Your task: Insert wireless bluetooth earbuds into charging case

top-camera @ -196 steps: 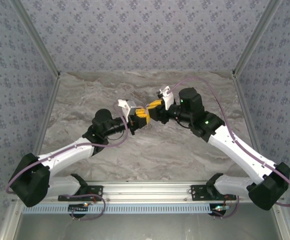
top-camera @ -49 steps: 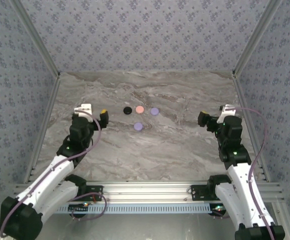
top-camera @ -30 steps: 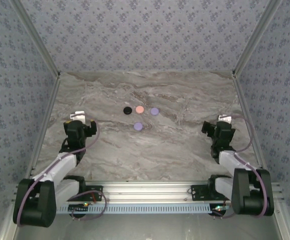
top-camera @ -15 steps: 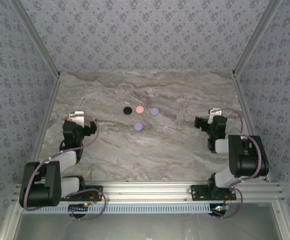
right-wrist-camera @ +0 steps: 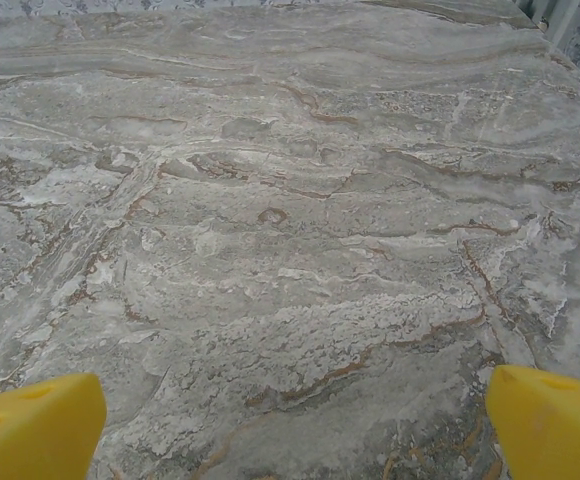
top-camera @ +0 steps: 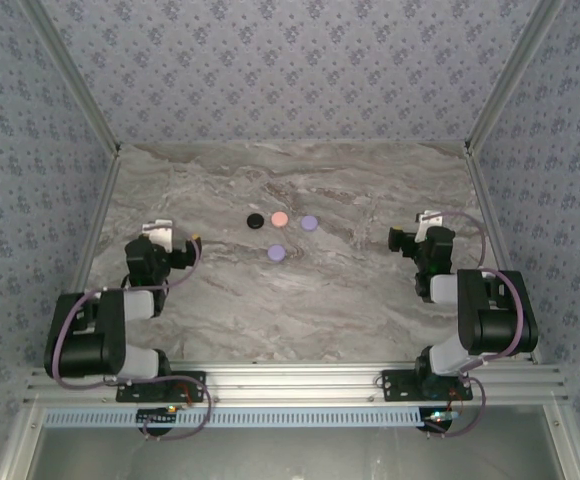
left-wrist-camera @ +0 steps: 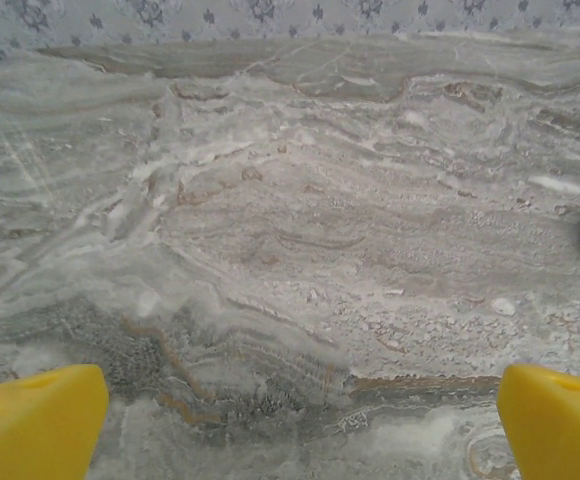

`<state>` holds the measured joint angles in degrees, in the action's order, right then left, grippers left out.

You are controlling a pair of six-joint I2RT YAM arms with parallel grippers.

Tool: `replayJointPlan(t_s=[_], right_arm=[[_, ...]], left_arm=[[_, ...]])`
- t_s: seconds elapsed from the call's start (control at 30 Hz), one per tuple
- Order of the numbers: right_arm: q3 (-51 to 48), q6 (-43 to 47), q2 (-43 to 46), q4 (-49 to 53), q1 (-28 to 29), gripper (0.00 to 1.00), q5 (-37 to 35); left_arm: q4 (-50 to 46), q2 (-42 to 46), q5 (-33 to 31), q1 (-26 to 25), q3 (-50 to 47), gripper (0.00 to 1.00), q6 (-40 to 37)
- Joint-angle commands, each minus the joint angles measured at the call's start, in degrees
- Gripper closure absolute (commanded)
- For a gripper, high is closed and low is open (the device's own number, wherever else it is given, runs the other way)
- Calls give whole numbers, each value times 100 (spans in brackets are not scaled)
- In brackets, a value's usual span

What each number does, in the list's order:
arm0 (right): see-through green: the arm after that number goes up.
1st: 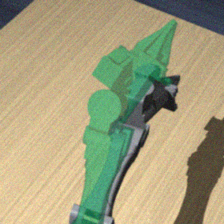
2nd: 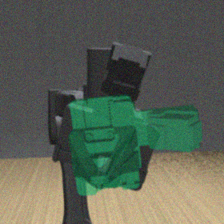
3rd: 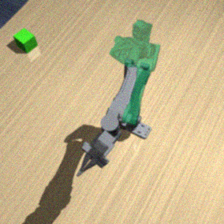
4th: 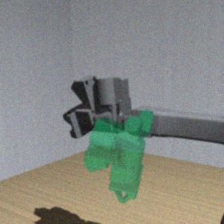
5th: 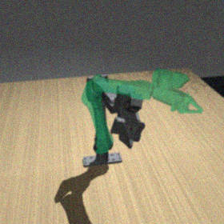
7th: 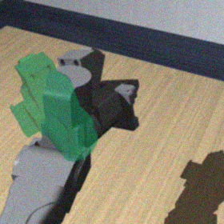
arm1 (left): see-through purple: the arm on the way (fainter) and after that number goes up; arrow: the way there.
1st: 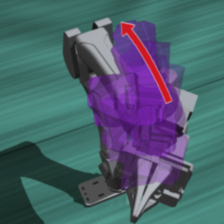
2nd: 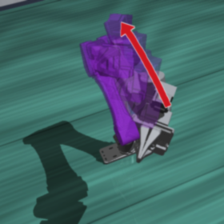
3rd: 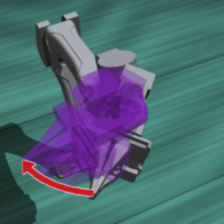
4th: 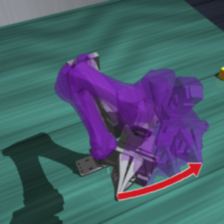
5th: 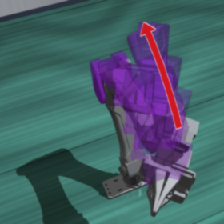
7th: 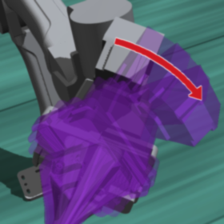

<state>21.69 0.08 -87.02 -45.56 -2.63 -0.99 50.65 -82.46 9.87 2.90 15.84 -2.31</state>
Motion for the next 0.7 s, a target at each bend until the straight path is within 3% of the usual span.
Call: replayJointPlan(t_s=[0.0, 0.07, 0.13, 0.17, 0.67], right_arm=[[70, 98, -17, -14, 28, 0, 21], [59, 98, -17, -14, 38, 0, 19], [56, 107, -20, -14, 47, 0, -11], [55, 115, -17, -14, 51, 0, -20], [77, 127, -19, -1, 71, 0, -38]], left_arm=[[1087, -649, 85, -4, 103, 1, 150], [14, -406, -125, -8, 453, 1, 170], [-299, -562, -365, 6, 730, 1, 306], [-437, -526, -776, 3, 787, 1, 452], [-398, -536, -960, -86, 776, 1, 415]])
